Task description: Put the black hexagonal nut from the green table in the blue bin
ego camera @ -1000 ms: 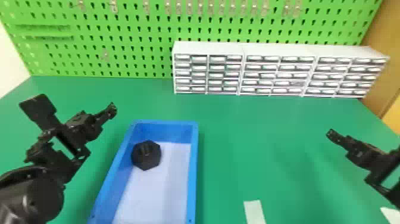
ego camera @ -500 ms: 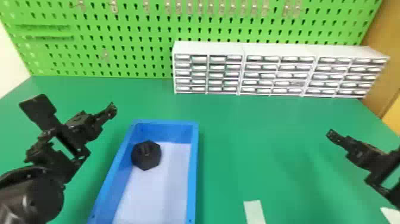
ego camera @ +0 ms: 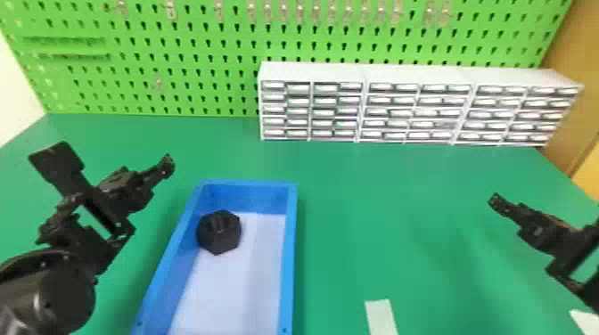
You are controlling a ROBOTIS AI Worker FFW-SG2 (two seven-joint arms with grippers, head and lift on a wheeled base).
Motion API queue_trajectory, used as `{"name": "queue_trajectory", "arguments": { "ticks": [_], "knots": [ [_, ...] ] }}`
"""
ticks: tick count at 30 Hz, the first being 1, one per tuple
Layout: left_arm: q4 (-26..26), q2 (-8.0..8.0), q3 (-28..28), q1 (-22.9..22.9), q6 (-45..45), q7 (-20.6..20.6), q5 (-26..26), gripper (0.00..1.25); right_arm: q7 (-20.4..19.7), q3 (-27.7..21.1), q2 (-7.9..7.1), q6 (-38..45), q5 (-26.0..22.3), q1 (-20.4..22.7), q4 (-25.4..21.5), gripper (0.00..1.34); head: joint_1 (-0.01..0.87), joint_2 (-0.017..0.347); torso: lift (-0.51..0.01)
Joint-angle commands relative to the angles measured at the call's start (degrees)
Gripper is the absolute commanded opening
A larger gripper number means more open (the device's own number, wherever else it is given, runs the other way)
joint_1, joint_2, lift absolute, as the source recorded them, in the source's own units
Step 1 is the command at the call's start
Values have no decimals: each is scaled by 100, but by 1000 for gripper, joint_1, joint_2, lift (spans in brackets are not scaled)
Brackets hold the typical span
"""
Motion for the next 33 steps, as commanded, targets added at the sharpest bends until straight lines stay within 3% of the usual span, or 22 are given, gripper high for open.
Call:
{"name": "queue_trajectory", "arguments": {
  "ticks": [1, 33],
  "knots": [
    [0, -6, -6, 2, 0, -1, 0, 1105, 0, 0, 0, 0, 3, 0, 9, 813, 666, 32, -100],
    [0, 3, -6, 2, 0, -1, 18, 1105, 0, -9, 0, -79, -6, 9, 18, 813, 666, 32, -100]
  ]
}}
